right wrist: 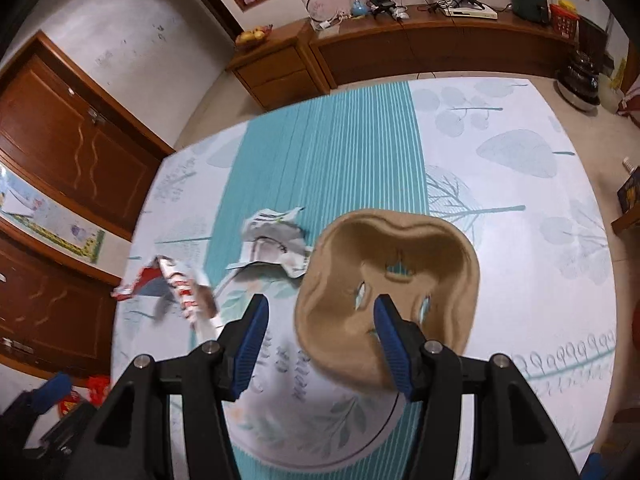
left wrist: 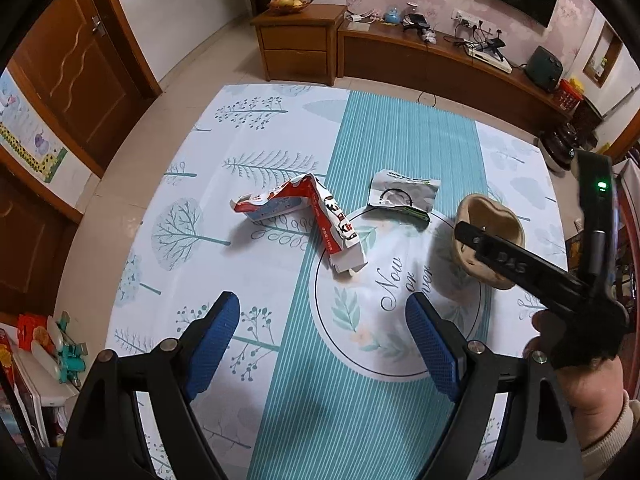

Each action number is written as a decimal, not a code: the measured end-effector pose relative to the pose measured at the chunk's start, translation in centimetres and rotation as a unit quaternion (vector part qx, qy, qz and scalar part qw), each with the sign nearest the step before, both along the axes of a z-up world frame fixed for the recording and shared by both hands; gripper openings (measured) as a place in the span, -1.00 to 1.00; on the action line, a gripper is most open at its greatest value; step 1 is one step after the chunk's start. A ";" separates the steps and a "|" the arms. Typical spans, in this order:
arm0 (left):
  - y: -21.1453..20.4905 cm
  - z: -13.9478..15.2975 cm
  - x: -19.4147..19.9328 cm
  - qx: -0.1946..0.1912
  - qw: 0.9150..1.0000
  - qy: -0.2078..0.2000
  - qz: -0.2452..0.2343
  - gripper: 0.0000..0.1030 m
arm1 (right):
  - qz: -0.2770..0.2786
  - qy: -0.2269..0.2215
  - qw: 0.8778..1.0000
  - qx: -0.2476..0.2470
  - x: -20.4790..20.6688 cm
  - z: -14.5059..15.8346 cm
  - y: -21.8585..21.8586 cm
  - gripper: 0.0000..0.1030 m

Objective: Collect trash
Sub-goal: 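Grasp the pulp cup tray with the right gripper while the left grasps the red Kinder wrapper, then lift the held tray and wrapper and carry them over the black bin, then open both grippers to drop the tray and wrapper into the bin, then move both open grippers back over the table toward the foil scrap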

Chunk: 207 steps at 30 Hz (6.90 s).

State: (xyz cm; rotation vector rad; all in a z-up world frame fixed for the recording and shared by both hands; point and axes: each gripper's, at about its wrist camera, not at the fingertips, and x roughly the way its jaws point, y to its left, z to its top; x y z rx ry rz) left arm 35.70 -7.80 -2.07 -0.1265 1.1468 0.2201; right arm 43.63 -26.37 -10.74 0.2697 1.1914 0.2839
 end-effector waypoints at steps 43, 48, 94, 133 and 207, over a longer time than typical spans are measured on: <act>2.9 -10.9 10.4 -0.084 0.987 0.084 0.107 -0.50 | 0.033 -0.028 0.998 0.049 -1.1 -0.4 -2.1 -0.65; 1.8 -10.1 9.3 -0.036 0.994 0.063 0.078 -0.78 | 0.033 -0.032 0.998 0.051 -2.0 0.0 -2.4 -0.69; 8.0 -0.2 -31.5 -0.008 0.966 -0.018 -0.259 -0.78 | -0.087 -0.022 0.994 0.063 -41.5 5.8 11.7 -0.73; 1.6 -39.5 -36.8 -0.040 0.950 0.149 -0.271 -0.48 | -0.137 0.182 0.971 0.066 -45.4 -33.6 6.5 -0.69; 11.1 9.8 -35.6 -0.086 0.955 -0.161 -0.234 0.45 | -0.113 -0.147 0.983 0.013 -45.6 15.6 10.8 -0.01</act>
